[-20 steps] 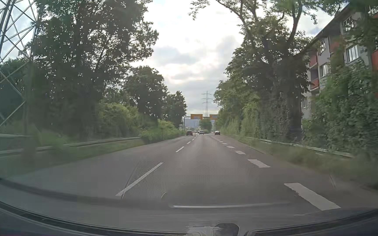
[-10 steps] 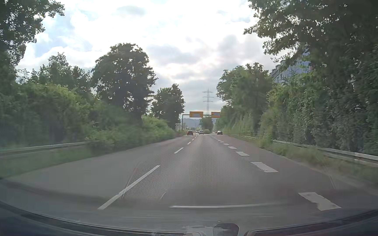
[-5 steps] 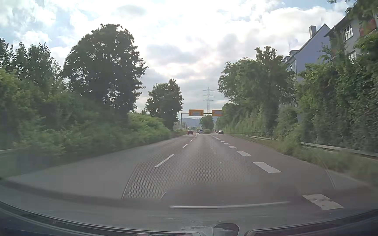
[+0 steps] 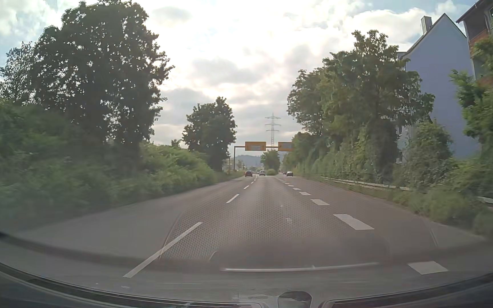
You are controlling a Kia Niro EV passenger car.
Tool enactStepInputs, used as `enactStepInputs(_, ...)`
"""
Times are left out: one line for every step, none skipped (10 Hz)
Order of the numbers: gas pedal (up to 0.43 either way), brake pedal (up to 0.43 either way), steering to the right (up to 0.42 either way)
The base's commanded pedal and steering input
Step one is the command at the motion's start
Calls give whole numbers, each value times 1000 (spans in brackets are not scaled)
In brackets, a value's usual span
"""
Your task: Follow the waypoints while adhering to traffic rules and regulations
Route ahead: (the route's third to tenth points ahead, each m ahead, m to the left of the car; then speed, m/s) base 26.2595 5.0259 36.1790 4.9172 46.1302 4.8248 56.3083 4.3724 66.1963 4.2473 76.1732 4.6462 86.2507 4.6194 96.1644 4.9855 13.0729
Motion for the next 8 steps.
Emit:
enactStepInputs(110, 0, -1)
enactStepInputs(110, 0, -1)
enactStepInputs(110, 0, -1)
enactStepInputs(110, 0, -1)
enactStepInputs(110, 0, -1)
enactStepInputs(110, 0, -1)
enactStepInputs(110, 0, -1)
enactStepInputs(110, 0, -1)
